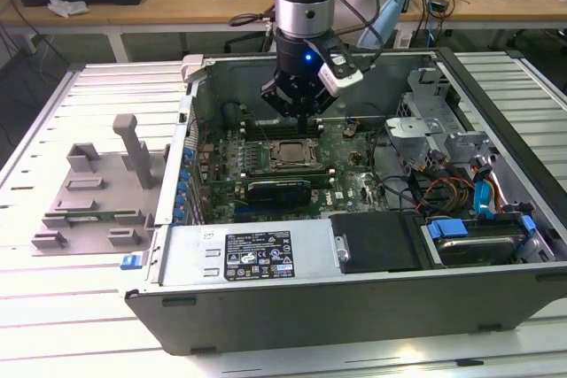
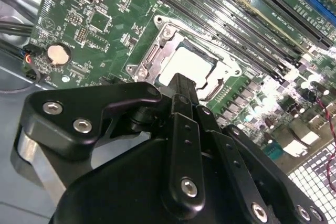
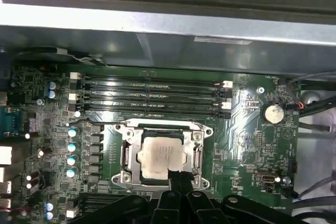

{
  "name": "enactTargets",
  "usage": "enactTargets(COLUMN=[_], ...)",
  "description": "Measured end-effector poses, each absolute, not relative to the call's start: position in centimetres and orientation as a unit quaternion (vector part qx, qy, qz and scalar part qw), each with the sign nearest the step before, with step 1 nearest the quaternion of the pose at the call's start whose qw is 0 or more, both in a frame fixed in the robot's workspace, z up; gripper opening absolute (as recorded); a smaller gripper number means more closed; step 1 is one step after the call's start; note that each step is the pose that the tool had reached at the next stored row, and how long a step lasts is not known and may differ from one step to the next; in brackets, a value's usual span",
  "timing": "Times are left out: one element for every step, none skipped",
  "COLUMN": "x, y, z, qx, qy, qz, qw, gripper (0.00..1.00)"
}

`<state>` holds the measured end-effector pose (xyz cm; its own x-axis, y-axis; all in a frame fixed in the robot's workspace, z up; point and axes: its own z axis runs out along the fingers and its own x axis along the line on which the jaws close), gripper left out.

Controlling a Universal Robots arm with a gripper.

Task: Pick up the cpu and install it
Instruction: 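Close the cpu cover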

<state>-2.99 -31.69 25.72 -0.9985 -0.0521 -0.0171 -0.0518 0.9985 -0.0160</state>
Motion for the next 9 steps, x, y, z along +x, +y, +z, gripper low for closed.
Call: enactTargets(x=[-3.0,-3.0,-3.0,-3.0,-3.0,-3.0,-3.0,-3.0,-3.0], y=[-31.7,-31.7,-31.7,-31.7,-31.7,-31.7,-31.7,-31.7,-31.7], z=[25.9,26.5,27.0,27.3,27.7,28.2,28.5,28.8,28.8], qx=[-0.026,-0.026,-0.026,-0.026,-0.026,-0.026,-0.026,-0.026,-0.026], qy=[1.0,1.0,1.0,1.0,1.0,1.0,1.0,1.0,1.0], qz=[-0.008,-0.008,-0.008,-0.008,-0.008,-0.008,-0.008,-0.008,-0.008], qw=[0.009,0.009,0.009,0.009,0.009,0.009,0.009,0.009,0.009], gripper=[0.11,0.11,0.11,0.11,0.11,0.11,0.11,0.11,0.11])
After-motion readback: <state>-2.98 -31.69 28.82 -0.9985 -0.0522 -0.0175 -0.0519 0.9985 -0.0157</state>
